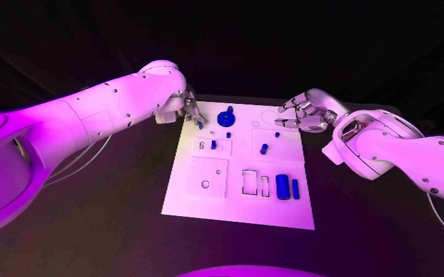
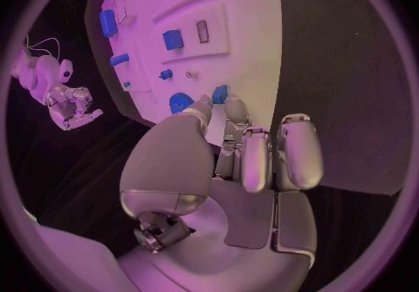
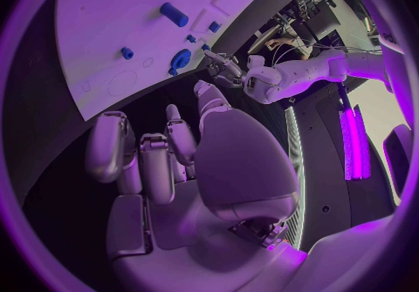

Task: Assemble the parts on the task board

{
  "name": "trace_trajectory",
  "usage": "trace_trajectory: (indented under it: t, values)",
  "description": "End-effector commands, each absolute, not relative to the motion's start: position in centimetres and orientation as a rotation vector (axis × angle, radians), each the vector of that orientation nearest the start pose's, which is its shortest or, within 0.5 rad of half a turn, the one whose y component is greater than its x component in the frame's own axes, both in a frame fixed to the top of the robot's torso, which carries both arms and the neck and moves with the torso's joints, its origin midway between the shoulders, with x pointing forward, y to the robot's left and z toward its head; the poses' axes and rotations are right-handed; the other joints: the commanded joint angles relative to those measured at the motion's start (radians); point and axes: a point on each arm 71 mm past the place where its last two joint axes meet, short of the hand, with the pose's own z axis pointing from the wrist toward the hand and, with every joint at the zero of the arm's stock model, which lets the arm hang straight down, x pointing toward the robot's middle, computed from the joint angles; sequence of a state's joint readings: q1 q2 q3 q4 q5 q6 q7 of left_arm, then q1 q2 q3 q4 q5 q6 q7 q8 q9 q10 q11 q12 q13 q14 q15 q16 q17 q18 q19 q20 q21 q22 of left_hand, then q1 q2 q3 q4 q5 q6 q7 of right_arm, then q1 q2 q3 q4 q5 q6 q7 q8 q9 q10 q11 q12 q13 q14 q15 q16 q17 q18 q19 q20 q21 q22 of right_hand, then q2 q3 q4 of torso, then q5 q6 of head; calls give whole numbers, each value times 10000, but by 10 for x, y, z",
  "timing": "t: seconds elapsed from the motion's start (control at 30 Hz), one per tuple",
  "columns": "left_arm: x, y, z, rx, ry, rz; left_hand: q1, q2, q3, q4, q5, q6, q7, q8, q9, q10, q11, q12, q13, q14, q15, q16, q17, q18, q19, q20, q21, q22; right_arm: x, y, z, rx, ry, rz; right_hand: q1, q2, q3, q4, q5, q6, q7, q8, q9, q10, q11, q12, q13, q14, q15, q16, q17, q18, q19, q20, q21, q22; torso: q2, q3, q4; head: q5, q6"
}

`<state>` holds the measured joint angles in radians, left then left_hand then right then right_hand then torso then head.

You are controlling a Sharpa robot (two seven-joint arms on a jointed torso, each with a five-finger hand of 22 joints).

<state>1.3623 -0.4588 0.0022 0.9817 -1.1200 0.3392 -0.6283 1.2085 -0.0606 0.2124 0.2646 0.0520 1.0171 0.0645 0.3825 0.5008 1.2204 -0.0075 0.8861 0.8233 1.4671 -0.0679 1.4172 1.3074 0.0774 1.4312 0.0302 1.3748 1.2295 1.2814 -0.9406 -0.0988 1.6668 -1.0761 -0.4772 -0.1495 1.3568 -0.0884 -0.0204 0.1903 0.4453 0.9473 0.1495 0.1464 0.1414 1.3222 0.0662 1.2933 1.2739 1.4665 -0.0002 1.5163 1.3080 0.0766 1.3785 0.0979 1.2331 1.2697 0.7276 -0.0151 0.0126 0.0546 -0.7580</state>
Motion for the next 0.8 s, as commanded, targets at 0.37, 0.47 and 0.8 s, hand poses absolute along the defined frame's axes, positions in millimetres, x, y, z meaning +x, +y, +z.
trace_trajectory:
  t: [0.37, 0.47, 0.8]
  values:
    - [587, 181, -160, -2278, 23060, -1797, 1546, 397, 2408, -1496, 35, -174, 47, -121, -144, -25, -21, -408, -394, 611, -66, -24, 1203, -76, 68, -51, 75, 45, 469, -217, -156, 2538, 16395, 7853, -29, 97, -41, 51, 38, 41, -5, 45, -11, -2, -12, -16, 11, 742, -84, -51, 1426, 84, -39, -5, -48, -4, -6, 0, 0, -9, -19]
    - [587, 181, -161, -2375, 23078, -1885, 1268, 164, 3230, -1766, 24, -188, 106, -54, -113, 29, -1, -464, -477, 611, -21, -26, 1205, -74, 68, -21, 84, 65, 469, -218, -156, 2547, 16395, 7850, -35, 99, -43, 58, 40, 43, -5, 48, -11, 2, -12, -11, 15, 742, -84, -52, 1426, 84, -40, -5, -52, -6, -6, 0, 3, -10, -19]
    - [581, 189, -157, -3347, 22789, -2841, 574, -195, 4582, -2352, -11, -121, 25, 212, 53, 304, -46, -263, -363, 619, -61, -12, 1224, -83, 81, -9, 106, 111, 469, -220, -156, 2597, 16371, 7820, -47, 100, -49, 68, 41, 45, -5, 51, -11, 9, -12, -3, 22, 743, -84, -50, 1432, 84, -38, -5, -51, -4, -20, 13, 17, 23, 2]
